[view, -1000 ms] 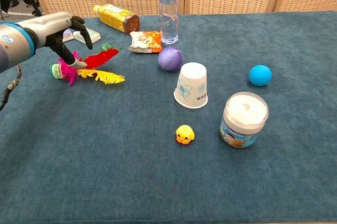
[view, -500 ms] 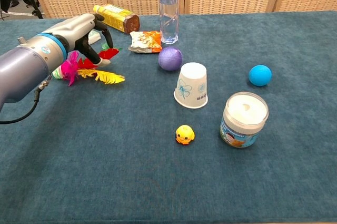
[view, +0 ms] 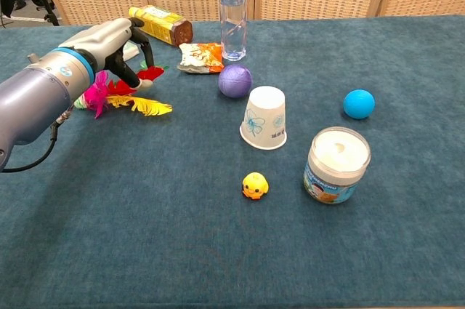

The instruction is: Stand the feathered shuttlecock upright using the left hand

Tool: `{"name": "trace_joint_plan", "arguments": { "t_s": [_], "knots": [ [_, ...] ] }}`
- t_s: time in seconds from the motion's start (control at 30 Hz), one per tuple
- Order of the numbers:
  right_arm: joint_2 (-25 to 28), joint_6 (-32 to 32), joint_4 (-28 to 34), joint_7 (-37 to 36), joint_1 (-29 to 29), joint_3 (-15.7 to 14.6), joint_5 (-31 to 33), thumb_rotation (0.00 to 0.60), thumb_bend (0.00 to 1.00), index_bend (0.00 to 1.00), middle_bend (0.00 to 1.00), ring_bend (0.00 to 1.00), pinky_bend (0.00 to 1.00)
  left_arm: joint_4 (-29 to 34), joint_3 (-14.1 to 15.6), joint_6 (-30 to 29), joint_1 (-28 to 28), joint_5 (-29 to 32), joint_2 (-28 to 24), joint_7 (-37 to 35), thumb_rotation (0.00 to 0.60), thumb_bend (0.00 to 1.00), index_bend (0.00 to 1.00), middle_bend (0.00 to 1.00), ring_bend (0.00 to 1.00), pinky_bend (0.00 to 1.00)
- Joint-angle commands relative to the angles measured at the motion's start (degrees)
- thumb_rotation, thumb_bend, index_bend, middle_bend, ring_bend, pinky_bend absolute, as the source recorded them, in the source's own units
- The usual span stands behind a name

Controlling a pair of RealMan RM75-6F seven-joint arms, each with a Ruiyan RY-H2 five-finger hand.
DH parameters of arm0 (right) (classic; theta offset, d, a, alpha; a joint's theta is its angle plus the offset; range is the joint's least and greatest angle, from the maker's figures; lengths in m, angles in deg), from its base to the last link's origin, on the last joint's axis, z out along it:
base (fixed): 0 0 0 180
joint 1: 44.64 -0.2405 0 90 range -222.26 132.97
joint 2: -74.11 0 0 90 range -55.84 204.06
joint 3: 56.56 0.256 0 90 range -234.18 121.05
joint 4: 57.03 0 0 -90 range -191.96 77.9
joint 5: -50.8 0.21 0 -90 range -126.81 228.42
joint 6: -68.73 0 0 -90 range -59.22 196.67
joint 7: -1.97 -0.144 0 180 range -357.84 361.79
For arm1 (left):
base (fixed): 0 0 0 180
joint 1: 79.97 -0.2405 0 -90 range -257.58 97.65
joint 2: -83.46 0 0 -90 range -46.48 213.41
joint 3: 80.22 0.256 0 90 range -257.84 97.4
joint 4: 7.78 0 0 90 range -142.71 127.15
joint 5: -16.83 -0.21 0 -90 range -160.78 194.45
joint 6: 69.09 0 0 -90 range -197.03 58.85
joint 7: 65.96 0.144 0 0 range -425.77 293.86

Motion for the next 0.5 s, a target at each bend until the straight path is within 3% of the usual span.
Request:
{"name": "trace_joint_plan", "arguments": {
  "t_s": [0.03, 0.5],
  "knots": [
    [0.0, 0.0, 0.0, 0.2, 0.0, 0.0, -0.1, 0.6, 0.0, 0.0, 0.0, 0.0, 0.0, -0.4, 0.0, 0.1, -0.2, -0.2, -0.1, 0.0, 0.6, 0.3, 0.57, 0.0, 0.0, 0.0],
    [-0.3, 0.3, 0.0, 0.5, 0.1, -0.1, -0.4, 0.6, 0.0, 0.0, 0.0, 0.0, 0.0, -4.0, -0.2, 0.8, -0.9, -1.4, 1.3, -2.0, 0.6, 0.41, 0.66, 0.0, 0.0, 0.0]
  ]
}}
